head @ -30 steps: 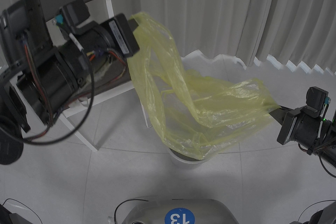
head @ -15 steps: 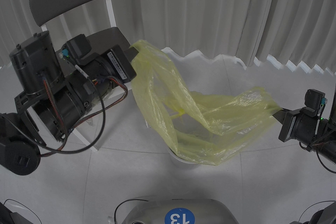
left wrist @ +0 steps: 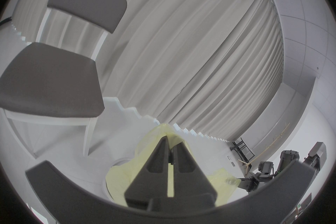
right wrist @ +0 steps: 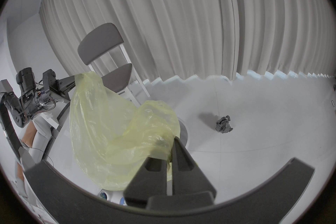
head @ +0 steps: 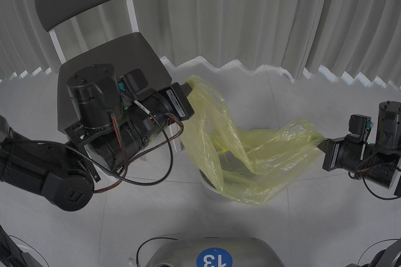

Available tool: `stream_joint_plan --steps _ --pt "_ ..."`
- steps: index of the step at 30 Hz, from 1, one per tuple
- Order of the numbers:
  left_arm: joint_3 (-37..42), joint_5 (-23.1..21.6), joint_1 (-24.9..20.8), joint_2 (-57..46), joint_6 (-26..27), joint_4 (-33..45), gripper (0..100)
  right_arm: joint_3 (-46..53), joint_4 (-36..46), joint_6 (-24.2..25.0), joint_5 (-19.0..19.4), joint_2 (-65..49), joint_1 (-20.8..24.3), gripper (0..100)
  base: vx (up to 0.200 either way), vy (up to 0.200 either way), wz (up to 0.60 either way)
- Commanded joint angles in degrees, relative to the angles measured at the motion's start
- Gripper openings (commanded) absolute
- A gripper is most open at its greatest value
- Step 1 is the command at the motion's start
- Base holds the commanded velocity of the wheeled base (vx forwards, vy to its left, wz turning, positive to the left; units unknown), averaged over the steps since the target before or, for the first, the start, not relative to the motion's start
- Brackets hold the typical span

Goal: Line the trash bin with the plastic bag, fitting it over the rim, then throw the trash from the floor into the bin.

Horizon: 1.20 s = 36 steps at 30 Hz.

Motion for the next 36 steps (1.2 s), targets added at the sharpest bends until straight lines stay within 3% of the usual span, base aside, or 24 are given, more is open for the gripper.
stream_joint_plan --steps 1,8,13,22,30,36 --pt "-0.1 -1.2 -0.2 3.4 -1.3 -0.2 0 0.0 -0.1 -0.1 1.8 4.2 -3.4 0 0.0 0.0 0.0" --pt "-0.1 -2.7 0.2 6.0 -1.8 -0.2 0 0.0 -0.7 0.0 3.9 8.0 -4.8 0 0.0 0.0 0.0" --pt "-0.3 -4.4 0.0 10.3 -5.7 -2.3 0 0.2 -7.0 0.2 5.8 13.7 -5.6 0 0.0 0.0 0.0" --pt "-1.9 -5.0 0.6 18.3 -6.8 -6.0 0 1.2 -14.3 0.3 5.9 22.5 -6.2 0 0.0 0.0 0.0" --pt "-5.2 -5.6 2.1 24.8 -11.0 -5.9 0 1.1 -22.2 1.6 5.8 31.6 -6.2 0 0.0 0.0 0.0" --pt "-5.8 -6.0 2.3 25.3 -11.2 -2.6 0 1.4 -26.2 2.1 5.7 36.4 -6.5 0 0.0 0.0 0.0"
